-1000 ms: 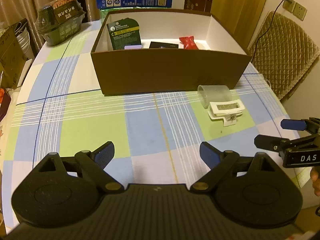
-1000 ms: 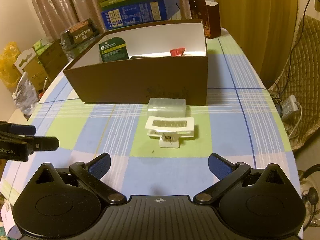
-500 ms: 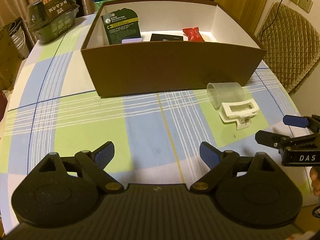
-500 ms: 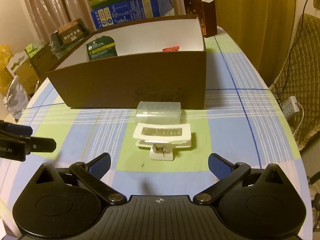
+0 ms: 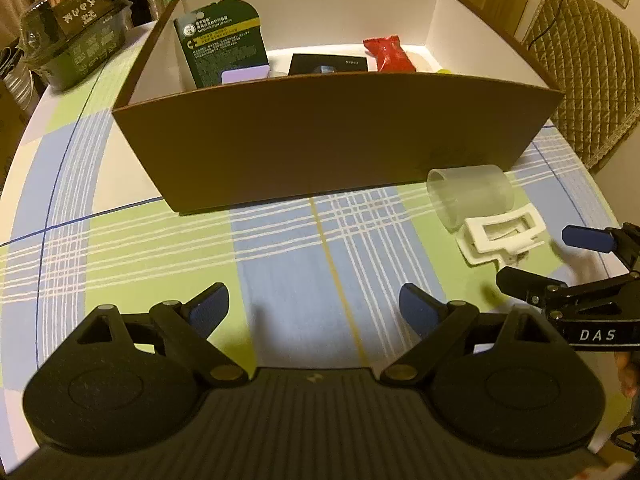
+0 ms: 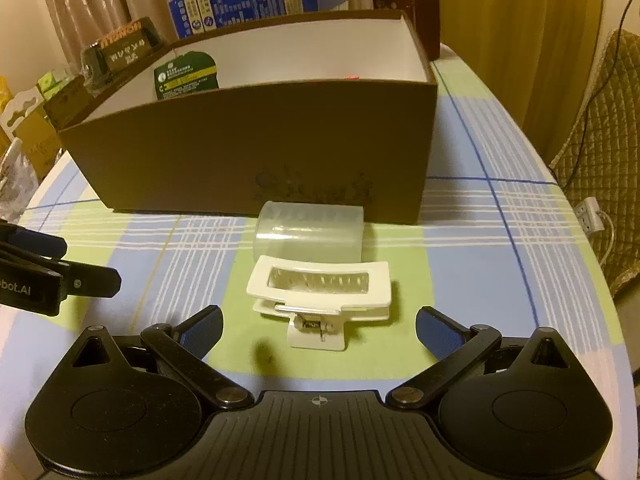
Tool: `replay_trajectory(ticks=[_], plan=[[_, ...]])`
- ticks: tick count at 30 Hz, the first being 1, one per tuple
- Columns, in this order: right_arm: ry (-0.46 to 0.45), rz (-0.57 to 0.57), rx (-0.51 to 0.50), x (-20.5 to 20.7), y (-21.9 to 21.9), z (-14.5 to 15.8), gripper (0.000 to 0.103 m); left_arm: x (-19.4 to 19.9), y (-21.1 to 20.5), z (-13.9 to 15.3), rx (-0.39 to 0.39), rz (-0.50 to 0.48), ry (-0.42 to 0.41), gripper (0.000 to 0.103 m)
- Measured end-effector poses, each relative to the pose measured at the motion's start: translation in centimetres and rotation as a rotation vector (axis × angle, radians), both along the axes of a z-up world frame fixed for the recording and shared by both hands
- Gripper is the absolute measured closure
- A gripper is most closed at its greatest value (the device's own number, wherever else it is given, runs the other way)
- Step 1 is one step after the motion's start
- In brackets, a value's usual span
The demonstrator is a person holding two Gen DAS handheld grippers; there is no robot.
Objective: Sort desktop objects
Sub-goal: 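Grasp the white clip with the right tool while the left tool grasps the clear cup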
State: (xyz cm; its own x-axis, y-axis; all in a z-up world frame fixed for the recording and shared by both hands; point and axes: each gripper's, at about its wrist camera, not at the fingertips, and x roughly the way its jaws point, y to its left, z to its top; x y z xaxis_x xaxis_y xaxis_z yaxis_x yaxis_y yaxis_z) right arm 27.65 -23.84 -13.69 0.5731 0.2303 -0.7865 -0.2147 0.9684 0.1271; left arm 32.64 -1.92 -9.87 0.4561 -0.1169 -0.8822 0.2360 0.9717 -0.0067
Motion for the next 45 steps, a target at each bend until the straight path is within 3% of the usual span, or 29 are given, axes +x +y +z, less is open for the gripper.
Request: replay_trajectory(ticks=[9,14,20,36,45], plan=[[0.0,-0.009,-0.015,1.6,0.6,-0.8,0.004,1.8,-0.3,-1.2,0.005,-0.008,0.023,0.013],[-0.001,0.003,-0.028,1.6,0.4,-1.1,0.019,2.5,-0.5,-1.4,0.001,-0.011,0.019,0.013],[0.004,-0.01,-0.055,1.1,-0.9,-0.8,0.02,2.9,-1.5,-1.7,-0.005,-0.039,0.025,0.013],[0.018,-0.254,-0.065,-0.2,-9.4,0.0,0.02,4.0,-9.5,-2.4,-0.079,-0.2,0.021,0.013],[-0.004,-0.292,-0.05,0.3,-11.0,0.0,0.02,4.7,-13.4,-3.6,-0.085,-0.174,0.002,0.013]])
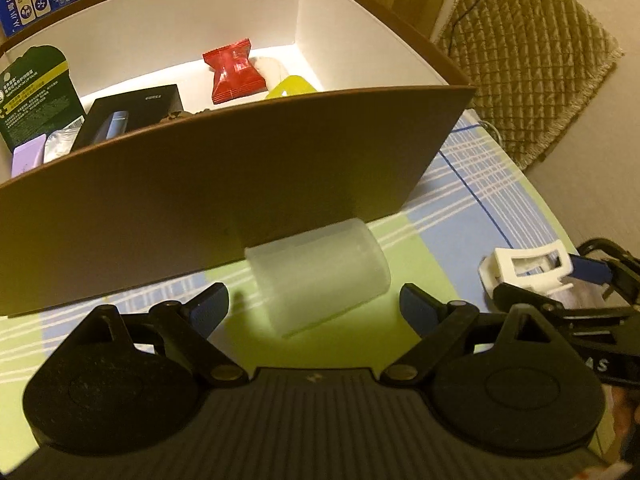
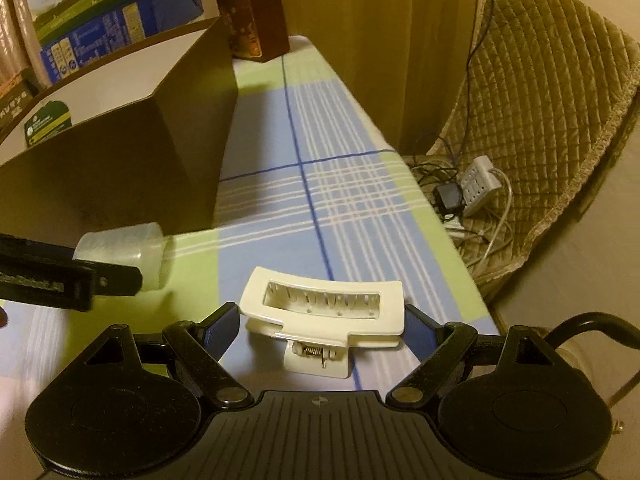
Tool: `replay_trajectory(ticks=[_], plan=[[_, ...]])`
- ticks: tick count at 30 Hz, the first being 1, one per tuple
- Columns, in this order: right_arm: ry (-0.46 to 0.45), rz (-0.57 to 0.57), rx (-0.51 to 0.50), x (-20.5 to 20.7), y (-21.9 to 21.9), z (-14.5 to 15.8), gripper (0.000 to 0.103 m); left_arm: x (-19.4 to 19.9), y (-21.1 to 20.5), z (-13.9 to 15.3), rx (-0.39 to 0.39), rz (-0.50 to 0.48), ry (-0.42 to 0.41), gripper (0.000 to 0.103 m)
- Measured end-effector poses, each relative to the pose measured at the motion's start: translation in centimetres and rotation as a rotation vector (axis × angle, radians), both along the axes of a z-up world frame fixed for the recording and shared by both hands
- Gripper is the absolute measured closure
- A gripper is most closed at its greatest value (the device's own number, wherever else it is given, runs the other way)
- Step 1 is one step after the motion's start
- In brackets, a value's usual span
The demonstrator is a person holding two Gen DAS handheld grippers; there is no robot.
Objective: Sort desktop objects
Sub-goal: 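Grasp the white clip with the right tool while the left tool grasps the clear cup, then lift the clear cup and white clip and carry both over the box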
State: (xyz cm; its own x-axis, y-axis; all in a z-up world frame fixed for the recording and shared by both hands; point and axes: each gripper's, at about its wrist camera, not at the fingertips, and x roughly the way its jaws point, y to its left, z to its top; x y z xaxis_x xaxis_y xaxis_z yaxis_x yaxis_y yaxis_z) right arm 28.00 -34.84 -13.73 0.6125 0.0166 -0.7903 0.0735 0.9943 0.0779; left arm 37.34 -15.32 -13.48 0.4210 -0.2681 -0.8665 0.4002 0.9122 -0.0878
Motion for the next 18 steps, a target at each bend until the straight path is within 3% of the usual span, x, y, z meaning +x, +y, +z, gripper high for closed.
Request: replay_trajectory(ticks=[7,10,18], plan=[[-0.02,0.009,0.001,0.5,-0.4,-0.2,0.02,0.5,-1.3,-1.1,0.02,0.033,-0.025,0.014],[-0.023,0.014,0.002,0.5,-0.4,-0.3,0.02,0.7,-1.4,-1.6,0.033,0.039,-0.033,0.022],[-0.027,0.03,0.005,0.6,-0.4,-0.4,0.019,-0.1,0.4,-1.5,0.061,0.016,-0.046,0.024]])
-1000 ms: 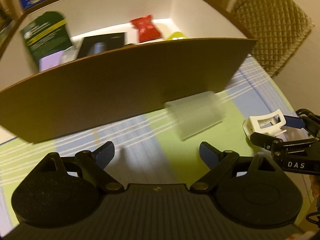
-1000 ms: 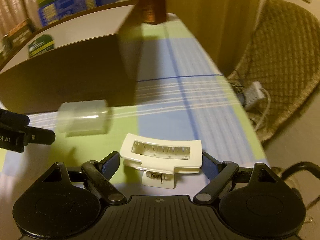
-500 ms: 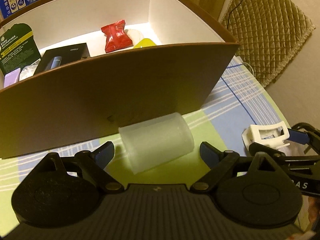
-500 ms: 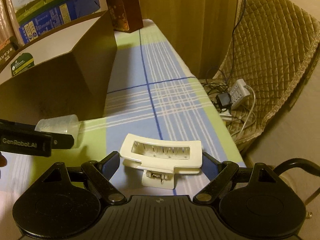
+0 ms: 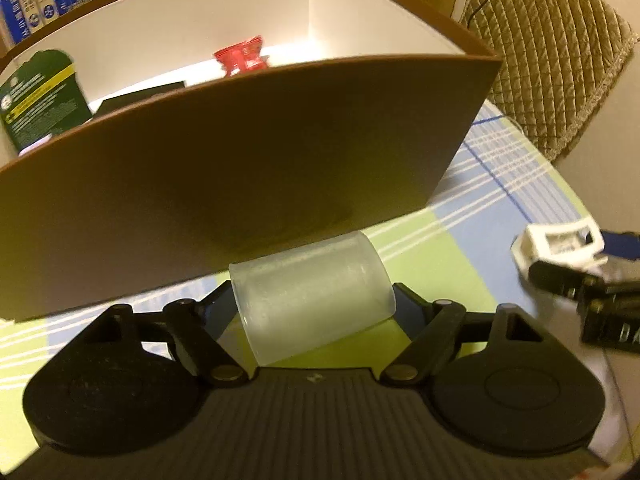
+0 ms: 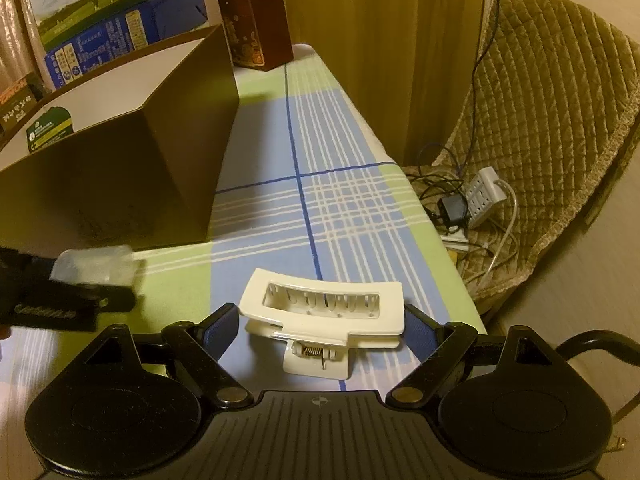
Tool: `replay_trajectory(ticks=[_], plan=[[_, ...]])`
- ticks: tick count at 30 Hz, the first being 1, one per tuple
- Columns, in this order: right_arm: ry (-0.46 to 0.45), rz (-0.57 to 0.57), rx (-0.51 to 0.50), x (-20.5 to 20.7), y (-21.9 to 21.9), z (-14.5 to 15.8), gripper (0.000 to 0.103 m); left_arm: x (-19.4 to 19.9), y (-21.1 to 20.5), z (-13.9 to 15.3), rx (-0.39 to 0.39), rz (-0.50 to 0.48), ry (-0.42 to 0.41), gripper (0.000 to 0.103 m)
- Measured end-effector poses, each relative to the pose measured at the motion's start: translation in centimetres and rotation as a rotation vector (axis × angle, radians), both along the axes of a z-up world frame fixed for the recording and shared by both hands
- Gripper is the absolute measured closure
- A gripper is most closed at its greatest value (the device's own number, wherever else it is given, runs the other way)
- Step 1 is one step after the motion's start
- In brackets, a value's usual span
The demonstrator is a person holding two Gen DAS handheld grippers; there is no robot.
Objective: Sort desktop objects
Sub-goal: 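Lift the clear cup and white clip and carry both over the box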
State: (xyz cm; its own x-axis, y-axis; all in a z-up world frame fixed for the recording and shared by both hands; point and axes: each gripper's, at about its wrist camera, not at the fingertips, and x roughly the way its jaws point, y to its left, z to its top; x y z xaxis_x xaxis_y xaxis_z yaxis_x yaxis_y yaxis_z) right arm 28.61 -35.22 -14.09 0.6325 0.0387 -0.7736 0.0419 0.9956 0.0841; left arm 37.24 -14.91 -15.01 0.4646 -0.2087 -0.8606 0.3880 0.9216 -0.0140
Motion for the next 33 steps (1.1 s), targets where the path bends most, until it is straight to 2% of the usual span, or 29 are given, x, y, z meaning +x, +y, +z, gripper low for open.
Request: replay_trajectory(ticks=[6,10,12,18,33], plan=[[0.004,-0.009,-0.006,0.4,0.4,-0.4,0.014,-1.0,3.6,0.1,0.025,0.055,0.013,0.024],[0.0,-0.031,-0.015,0.7,0.5,-0.6,0.015,-1.2,5.8,0.2,0.035,0.108,0.021,0.024],[0.003,-0.027,-0.037,0.8,0.7,-0.7,0.018,-1.2,6.5,0.3,0.039,0.125,0.021,0.024],[0.019,0.042,-0.033,0.2,1.6,-0.5,0.019,-1.6,7.7,1.0,0.041,0.141,0.012,0.024],[-0.009,0.206,0.026,-2.5,6.1,1.9,0.019,-5.1,10.0,3.2,0.023,0.167,-0.013,0.024]])
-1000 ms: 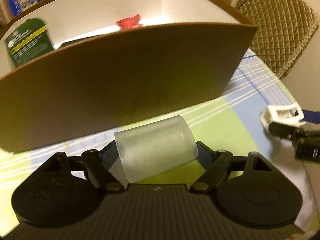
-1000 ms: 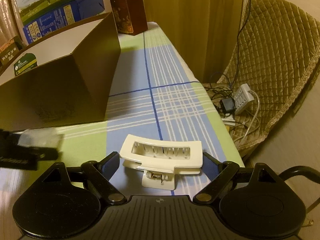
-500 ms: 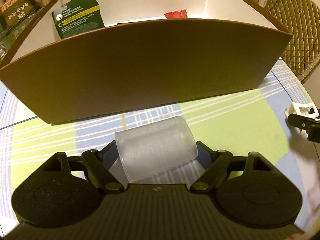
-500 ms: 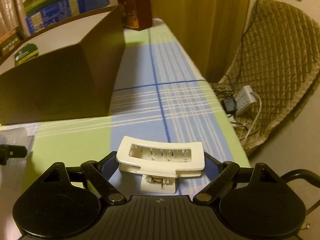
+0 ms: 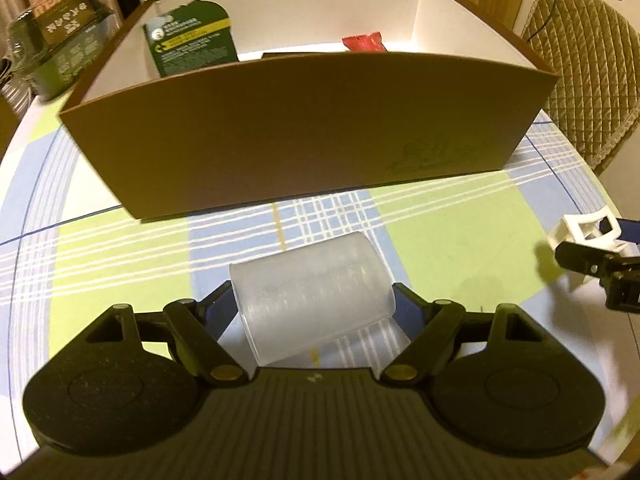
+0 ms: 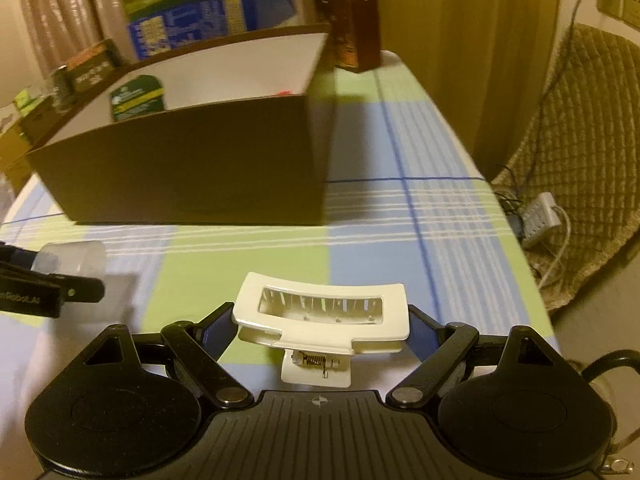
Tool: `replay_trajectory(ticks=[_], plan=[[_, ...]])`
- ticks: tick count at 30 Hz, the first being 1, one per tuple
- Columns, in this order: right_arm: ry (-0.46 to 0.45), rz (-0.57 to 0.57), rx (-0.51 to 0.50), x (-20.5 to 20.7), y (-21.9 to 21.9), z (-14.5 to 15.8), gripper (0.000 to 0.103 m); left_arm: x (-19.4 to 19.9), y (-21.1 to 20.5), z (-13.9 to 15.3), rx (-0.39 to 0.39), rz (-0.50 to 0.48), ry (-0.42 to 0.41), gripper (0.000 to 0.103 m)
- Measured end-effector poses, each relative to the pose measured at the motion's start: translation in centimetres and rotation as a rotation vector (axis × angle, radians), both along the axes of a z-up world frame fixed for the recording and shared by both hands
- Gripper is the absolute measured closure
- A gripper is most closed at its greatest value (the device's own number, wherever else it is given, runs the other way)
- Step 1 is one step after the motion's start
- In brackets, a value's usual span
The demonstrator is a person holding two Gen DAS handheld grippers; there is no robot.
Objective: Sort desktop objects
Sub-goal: 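Lift the clear cup and white clip and carry both over the box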
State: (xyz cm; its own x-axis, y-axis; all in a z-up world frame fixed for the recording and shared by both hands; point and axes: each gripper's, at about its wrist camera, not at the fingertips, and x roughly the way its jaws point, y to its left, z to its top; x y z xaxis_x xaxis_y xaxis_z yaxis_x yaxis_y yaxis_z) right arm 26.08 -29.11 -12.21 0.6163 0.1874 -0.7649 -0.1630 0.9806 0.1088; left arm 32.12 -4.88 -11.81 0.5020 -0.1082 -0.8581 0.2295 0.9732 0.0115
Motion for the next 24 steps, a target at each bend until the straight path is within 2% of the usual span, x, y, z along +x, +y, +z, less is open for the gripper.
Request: replay_trajectory(ticks=[13,24], plan=[[-0.05,0.15,0.048,-1.8,4.6,2.8,0.019,-3.5,2.7,3.8,-0.034,0.03,-0.082,0.024],[-0.104,0.222,0.063,0.3,6.9,5.2,0.019,-3.3,4.7,6.9,-0.043,0.066,-0.166,0.024]])
